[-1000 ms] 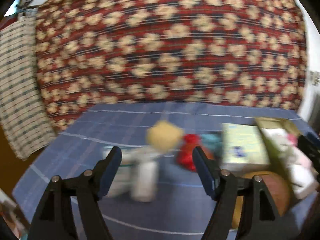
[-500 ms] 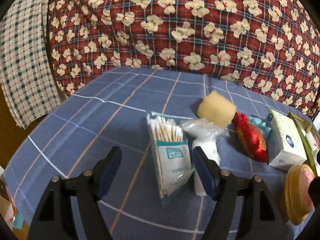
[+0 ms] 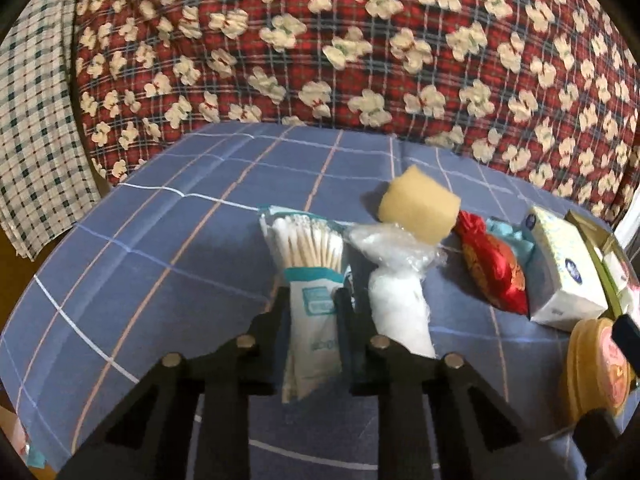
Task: Organize soft objects
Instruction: 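Grasp the cotton-swab pack with the left tool while the right tool grasps the white gauze roll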
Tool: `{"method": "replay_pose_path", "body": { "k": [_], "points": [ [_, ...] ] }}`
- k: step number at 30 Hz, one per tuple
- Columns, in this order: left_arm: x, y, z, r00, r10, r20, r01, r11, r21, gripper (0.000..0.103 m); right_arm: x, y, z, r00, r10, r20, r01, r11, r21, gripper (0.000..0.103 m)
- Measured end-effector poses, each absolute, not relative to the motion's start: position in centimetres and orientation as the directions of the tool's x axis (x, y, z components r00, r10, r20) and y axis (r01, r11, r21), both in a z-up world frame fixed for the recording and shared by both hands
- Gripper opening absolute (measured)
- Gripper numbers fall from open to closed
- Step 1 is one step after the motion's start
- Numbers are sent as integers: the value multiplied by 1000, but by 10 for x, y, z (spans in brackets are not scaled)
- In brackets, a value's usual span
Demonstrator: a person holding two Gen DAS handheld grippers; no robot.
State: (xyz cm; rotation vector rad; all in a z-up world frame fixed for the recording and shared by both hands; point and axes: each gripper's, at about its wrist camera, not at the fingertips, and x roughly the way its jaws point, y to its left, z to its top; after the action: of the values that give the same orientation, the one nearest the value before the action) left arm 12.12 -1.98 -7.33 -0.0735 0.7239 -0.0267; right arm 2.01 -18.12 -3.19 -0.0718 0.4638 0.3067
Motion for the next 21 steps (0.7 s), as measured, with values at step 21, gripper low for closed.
{"method": "replay_pose_path", "body": {
  "k": [21],
  "points": [
    [117,23,-71,781,1,-624,-108,985,-133,19,111,-117,-57,727,234,-645,-280,960,32,77]
  ]
}}
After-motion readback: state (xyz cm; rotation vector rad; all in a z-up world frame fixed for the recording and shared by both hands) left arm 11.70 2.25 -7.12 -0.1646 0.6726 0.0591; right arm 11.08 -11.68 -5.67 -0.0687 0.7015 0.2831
